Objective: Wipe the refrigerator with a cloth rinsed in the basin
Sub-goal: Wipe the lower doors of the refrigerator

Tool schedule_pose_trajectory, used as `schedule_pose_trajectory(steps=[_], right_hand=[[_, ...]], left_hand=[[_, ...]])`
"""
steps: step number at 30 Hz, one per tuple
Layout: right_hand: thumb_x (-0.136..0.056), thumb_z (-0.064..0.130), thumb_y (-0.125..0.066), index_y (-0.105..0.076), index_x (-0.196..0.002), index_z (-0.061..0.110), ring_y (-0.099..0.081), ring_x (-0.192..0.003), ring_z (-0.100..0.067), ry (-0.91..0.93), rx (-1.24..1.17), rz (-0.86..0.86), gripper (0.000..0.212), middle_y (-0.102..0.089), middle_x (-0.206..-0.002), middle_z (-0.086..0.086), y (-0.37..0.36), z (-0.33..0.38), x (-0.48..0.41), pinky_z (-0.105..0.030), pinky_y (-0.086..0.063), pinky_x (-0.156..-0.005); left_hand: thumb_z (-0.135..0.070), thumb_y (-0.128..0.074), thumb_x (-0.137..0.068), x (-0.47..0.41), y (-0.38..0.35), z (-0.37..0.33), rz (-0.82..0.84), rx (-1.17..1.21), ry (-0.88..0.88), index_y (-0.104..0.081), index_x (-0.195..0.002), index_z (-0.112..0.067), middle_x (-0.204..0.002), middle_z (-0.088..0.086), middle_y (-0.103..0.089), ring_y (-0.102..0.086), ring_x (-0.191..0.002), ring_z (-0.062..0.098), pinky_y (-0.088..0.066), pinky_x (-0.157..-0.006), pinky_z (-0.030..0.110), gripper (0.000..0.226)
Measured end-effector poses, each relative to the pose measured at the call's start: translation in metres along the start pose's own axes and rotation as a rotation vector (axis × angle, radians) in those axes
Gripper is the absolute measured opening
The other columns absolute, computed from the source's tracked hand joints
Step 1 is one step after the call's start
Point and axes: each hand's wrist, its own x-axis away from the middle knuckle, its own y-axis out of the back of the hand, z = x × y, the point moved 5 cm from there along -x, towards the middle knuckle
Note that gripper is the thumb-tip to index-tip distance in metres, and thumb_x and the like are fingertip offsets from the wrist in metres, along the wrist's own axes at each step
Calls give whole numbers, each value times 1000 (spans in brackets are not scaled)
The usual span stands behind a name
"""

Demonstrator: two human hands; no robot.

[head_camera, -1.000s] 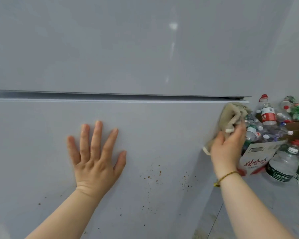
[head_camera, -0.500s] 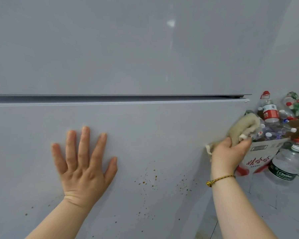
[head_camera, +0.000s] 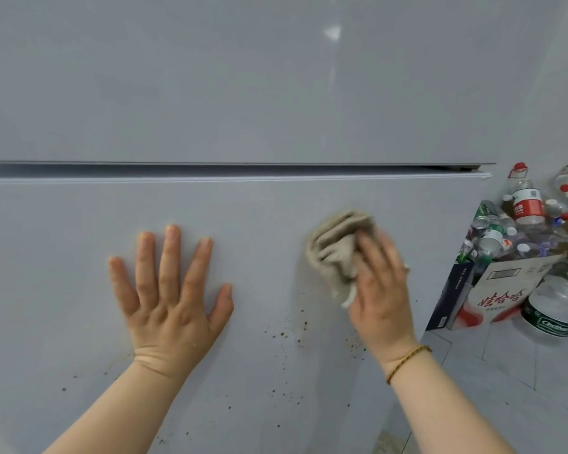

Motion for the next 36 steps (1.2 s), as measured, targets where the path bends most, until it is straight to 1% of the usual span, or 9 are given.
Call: schedule_pose_trajectory(steps=[3, 5, 11, 15, 18, 21, 25, 30, 36], right_hand=[[-84, 2, -38, -36, -125, 9, -26, -128, -32, -391, -97, -178, 42, -31, -133, -12, 5, -9, -3, -22, -12, -116], [-83, 3, -36, -37, -122, 2, -24, -129, -35, -450, -124, -190, 40, -31, -134, -14, -6, 12, 13, -23, -9, -116], [-100, 10, -16, -41, -120, 15, 1, -144, -23, 249, -3, 262, 33, -37, -133, -4, -43, 85, 87, -41, -14, -113], [-99, 7, -19, -42, -121, 12, -2, -144, -16, 210, -31, 191, 32, -39, -131, -6, -25, 59, 40, -38, -16, -114], [-98, 11, -19, -40, -122, 8, -7, -143, -13, -80, -93, -11, 31, -31, -140, -2, -11, 44, 0, -28, -13, -116], [-98, 14, -16, -39, -118, 4, -22, -132, -35, -226, -94, -92, 33, -31, -137, -11, -16, 62, -3, -33, -15, -114], [-99, 12, -16, -42, -115, 7, -4, -144, -23, -28, -50, 56, 31, -15, -152, -4, -48, 113, 53, -35, -10, -116], [-99, 9, -17, -45, -116, 13, -3, -144, -18, 262, -21, 244, 34, -39, -130, -3, -52, 121, 65, -37, -14, -114], [-98, 9, -20, -44, -117, 8, -17, -139, -18, 18, -142, -47, 31, -41, -128, -9, -42, 136, -15, -32, -19, -114]], left_hand=[[-41, -38, -89, 0, 0, 1, 10, 4, 6, -26, -137, -22, -153, 6, -5, 3, -143, 16, 2, -115, 42, 53], [-41, -37, -90, 0, 2, 1, 15, 14, 1, -17, -144, -26, -155, 1, 0, 4, -143, 16, 3, -115, 41, 59], [-36, -36, -92, -5, 11, 6, 100, 103, 11, -21, -141, -29, -156, -8, 4, 5, -142, 11, 5, -115, 37, 51], [-32, -26, -97, -4, 30, 18, 204, 317, 54, -26, -133, -22, -140, 11, -26, 1, -142, 5, -2, -116, 31, 38], [-36, -23, -97, 11, 47, 42, 248, 325, 220, -29, -132, -15, -138, 16, -23, -1, -142, 8, -1, -115, 27, 41], [-37, -30, -94, 31, 63, 70, 277, 273, 443, -26, -133, -7, -142, 18, -16, 4, -141, 6, 5, -112, 21, 49], [-19, -40, -85, 47, 78, 107, 277, 218, 885, -19, -141, 4, -150, 25, -12, 1, -139, 21, 7, -111, 24, 64], [-5, -40, -94, 62, 77, 127, 430, 328, 1162, -13, -145, -5, -154, 9, -13, -8, -142, 21, -4, -117, 39, 57], [-5, -36, -95, 66, 83, 135, 422, 544, 1293, -15, -145, -19, -151, -2, -21, -18, -139, 15, -14, -110, 28, 56]])
